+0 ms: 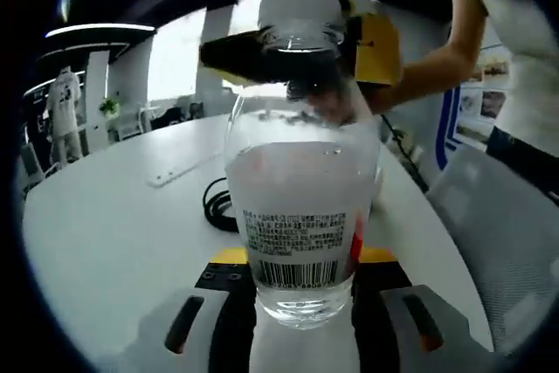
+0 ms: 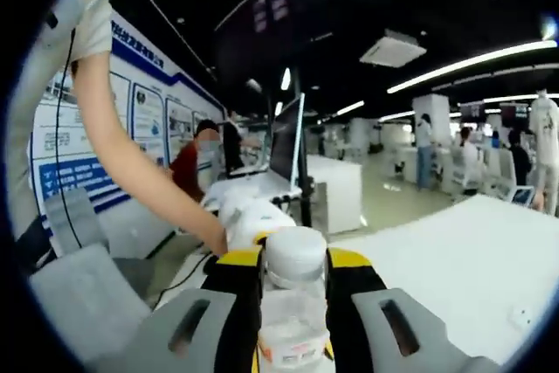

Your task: Arrange the tabletop items into an orderly group along one side of the table until the central work area is clear of visible clutter.

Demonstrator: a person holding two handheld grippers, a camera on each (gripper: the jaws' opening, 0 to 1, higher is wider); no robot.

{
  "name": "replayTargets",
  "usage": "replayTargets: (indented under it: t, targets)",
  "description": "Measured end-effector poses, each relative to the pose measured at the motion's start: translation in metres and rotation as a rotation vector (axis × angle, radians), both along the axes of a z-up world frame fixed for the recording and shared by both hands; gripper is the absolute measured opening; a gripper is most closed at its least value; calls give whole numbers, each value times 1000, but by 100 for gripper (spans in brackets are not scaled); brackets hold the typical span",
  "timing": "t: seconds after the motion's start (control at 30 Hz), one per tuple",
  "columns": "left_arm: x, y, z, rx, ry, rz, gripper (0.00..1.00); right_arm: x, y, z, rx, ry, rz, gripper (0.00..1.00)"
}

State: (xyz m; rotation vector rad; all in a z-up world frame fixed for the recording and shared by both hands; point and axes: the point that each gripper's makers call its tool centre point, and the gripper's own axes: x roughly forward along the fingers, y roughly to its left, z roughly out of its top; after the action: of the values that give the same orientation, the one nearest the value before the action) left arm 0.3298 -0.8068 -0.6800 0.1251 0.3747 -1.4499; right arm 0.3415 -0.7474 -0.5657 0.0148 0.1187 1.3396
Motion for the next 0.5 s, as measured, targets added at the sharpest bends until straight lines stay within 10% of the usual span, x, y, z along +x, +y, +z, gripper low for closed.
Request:
replayTargets:
  t: [0.5]
  targets:
    - [21,2,-3,46,-16,132,43,18,-2,3,31,5,-107,20]
